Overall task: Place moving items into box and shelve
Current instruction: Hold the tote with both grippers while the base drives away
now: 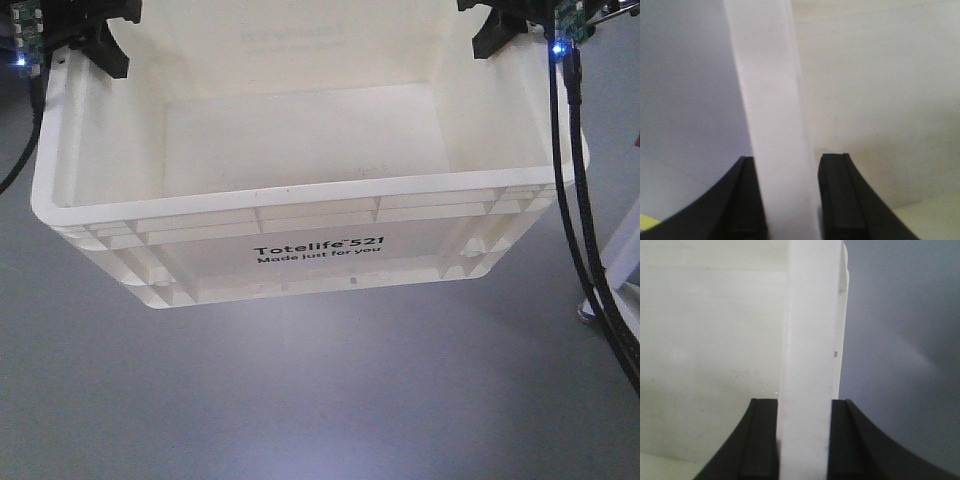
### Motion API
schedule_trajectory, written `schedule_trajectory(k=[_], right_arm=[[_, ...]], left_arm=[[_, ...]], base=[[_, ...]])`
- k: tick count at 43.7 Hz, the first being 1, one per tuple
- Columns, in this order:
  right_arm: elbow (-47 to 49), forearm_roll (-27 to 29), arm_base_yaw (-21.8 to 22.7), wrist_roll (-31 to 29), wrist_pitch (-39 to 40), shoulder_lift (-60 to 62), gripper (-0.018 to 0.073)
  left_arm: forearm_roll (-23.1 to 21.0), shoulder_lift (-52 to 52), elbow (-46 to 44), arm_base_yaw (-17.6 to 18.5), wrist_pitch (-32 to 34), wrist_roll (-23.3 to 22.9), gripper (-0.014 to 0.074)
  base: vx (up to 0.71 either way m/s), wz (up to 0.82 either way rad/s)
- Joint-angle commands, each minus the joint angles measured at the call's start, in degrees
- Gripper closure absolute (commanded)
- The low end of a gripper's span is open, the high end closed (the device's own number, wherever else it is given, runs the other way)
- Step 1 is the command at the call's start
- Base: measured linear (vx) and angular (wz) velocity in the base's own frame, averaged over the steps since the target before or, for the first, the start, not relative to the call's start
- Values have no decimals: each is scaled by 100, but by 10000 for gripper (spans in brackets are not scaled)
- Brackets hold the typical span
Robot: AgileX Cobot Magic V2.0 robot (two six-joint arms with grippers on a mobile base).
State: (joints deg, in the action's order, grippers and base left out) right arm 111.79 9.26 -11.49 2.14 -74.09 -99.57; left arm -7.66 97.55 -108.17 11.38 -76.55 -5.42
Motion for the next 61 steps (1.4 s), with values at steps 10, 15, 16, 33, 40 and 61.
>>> schedule_trajectory(k=[10, 15, 16, 33, 40, 61], right_arm=[[283, 1284, -60, -357, 114, 488, 562], [283, 1284, -60, -357, 114, 488, 562], [283, 1284, -60, -357, 114, 488, 562], [283, 1284, -60, -357, 114, 488, 562], [283, 1283, -60, -357, 114, 488, 562], [283, 1284, -60, -357, 114, 488, 562]], left_arm=[[-98, -255, -199, -1, 514, 49, 603], [-98, -255, -199, -1, 514, 49, 603], [-98, -255, -199, -1, 514, 49, 603], [-103, -255, -199, -1, 502, 49, 603], [-103, -255, -199, -1, 502, 49, 603], [-103, -255, -199, -1, 502, 49, 603]], base=[[0, 57], [3, 64], [4, 66], [7, 67], [11, 58], [12, 52]])
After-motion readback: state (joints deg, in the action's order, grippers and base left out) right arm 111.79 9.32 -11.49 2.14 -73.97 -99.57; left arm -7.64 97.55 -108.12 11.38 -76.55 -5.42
